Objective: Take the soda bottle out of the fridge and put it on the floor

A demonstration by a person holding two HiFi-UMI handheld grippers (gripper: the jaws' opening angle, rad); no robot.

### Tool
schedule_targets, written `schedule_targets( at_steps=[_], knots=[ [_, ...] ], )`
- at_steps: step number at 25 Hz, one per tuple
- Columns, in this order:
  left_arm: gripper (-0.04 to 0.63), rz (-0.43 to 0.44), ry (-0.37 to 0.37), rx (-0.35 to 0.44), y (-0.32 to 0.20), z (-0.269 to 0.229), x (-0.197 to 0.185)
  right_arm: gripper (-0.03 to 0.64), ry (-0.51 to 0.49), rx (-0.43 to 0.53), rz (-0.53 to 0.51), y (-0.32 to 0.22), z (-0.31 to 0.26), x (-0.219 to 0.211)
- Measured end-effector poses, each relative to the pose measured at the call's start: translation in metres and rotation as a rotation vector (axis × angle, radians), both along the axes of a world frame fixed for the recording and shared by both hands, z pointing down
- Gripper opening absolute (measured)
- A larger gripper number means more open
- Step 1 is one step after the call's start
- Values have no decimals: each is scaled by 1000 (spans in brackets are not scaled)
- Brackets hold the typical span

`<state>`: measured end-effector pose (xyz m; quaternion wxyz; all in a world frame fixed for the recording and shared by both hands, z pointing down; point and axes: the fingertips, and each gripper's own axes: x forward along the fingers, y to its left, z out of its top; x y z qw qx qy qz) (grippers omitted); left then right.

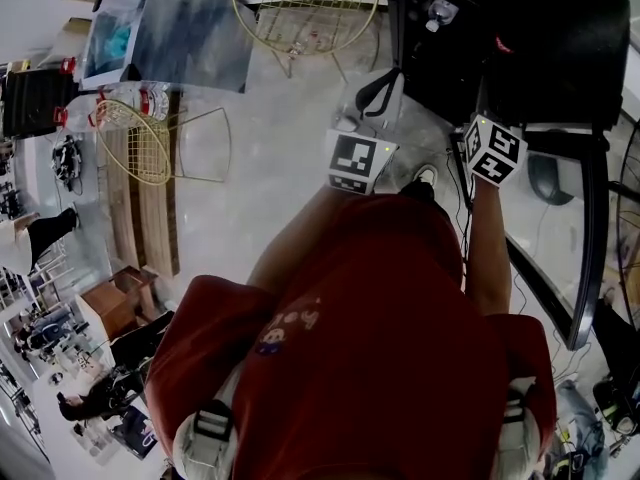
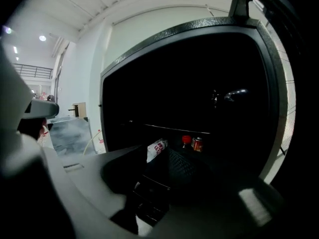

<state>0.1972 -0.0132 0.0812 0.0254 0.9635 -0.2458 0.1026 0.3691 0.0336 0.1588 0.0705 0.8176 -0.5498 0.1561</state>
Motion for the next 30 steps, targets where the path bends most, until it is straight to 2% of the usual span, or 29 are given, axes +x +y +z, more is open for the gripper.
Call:
schedule_targets(
  at_steps=[9, 16, 22, 30],
  knots=[
    [0, -11, -16, -12, 6, 9, -6, 163, 1, -8, 50, -18, 29, 26],
    [0, -26, -9, -14, 8, 22, -2, 233, -32, -11, 126, -31, 58, 52],
    [0, -24, -43, -21, 13, 33, -3, 285, -30, -18, 167, -38, 76, 70],
    [0, -50, -51, -57, 17, 49, -4, 312, -41, -15, 198, -53, 100, 98]
  ],
)
